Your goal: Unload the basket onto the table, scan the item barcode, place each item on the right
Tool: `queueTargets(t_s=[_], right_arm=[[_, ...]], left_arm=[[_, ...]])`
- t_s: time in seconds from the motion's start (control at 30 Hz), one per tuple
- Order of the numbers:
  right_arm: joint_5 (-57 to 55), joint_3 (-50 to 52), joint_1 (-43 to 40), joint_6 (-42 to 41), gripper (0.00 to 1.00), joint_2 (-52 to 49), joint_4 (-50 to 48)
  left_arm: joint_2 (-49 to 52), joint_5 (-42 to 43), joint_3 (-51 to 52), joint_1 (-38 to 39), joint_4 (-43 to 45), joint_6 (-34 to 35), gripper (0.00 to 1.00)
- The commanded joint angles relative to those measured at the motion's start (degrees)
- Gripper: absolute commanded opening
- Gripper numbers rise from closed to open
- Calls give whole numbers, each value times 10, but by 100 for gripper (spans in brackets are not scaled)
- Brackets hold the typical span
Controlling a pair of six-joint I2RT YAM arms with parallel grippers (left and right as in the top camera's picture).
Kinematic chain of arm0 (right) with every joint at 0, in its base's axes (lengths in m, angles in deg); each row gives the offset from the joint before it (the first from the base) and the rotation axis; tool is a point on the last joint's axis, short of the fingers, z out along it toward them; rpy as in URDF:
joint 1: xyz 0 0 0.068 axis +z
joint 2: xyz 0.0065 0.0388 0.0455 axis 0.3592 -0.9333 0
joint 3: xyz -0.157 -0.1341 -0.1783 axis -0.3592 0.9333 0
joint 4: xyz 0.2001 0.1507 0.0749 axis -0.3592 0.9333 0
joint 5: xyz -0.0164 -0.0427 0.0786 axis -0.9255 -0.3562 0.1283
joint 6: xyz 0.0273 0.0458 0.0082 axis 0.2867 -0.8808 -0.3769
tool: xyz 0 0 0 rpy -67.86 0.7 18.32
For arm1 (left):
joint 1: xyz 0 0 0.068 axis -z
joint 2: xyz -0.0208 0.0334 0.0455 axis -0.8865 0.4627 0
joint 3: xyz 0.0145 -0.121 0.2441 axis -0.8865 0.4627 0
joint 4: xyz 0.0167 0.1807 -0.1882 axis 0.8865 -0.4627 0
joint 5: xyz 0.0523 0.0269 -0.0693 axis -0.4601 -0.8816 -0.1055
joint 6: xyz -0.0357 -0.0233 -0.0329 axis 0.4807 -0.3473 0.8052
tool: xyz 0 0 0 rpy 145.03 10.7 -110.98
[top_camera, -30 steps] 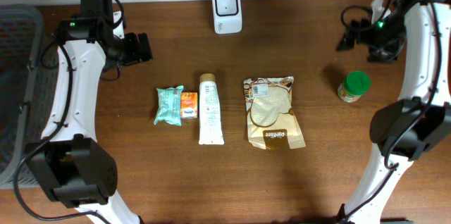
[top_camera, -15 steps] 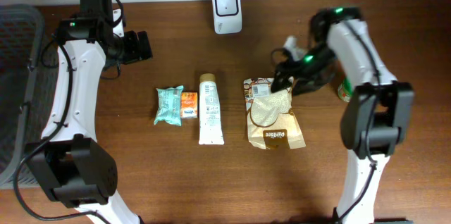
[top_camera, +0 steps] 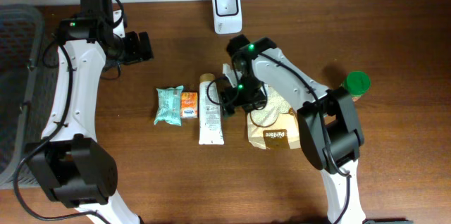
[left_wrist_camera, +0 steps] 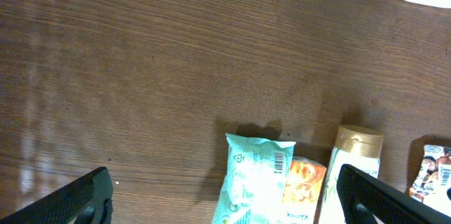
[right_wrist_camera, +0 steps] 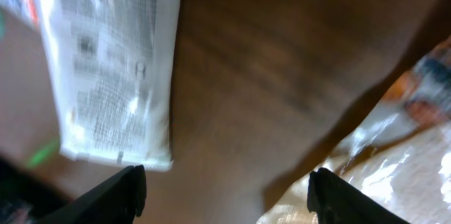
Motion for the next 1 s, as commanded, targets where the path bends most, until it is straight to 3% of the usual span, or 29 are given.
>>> queueTargets(t_s=[0.0, 0.1, 0.2, 0.3, 0.47, 0.53, 0.6, 0.63, 0.97], right_arm=[[-78, 4, 2, -48, 74, 77, -14], [-131, 9, 6, -83, 75, 156, -5], [-136, 82, 32, -102, 81, 229, -43], [-133, 179, 51, -142, 98, 267, -108], [5, 296, 53, -164, 98, 262, -227], [8, 327, 53, -201, 67, 262, -257], [6, 359, 53, -251, 26, 262, -293], [1, 377, 53, -281, 15, 262, -307], [-39, 413, 9, -327, 15, 240, -276]], left_arm=[[-14, 9, -4, -1, -1, -28, 99], [-14, 35, -4, -1, 0, -36, 99], [-14, 36, -4, -1, 0, -39, 99], [-14, 36, -4, -1, 0, -53, 99], [-14, 37, -4, 0, 2, -53, 99], [-14, 36, -4, 7, 2, -53, 99], [-14, 36, -4, 19, 3, -54, 100], [-14, 35, -4, 31, 8, -58, 99], [-6, 34, -4, 125, 59, -57, 95]])
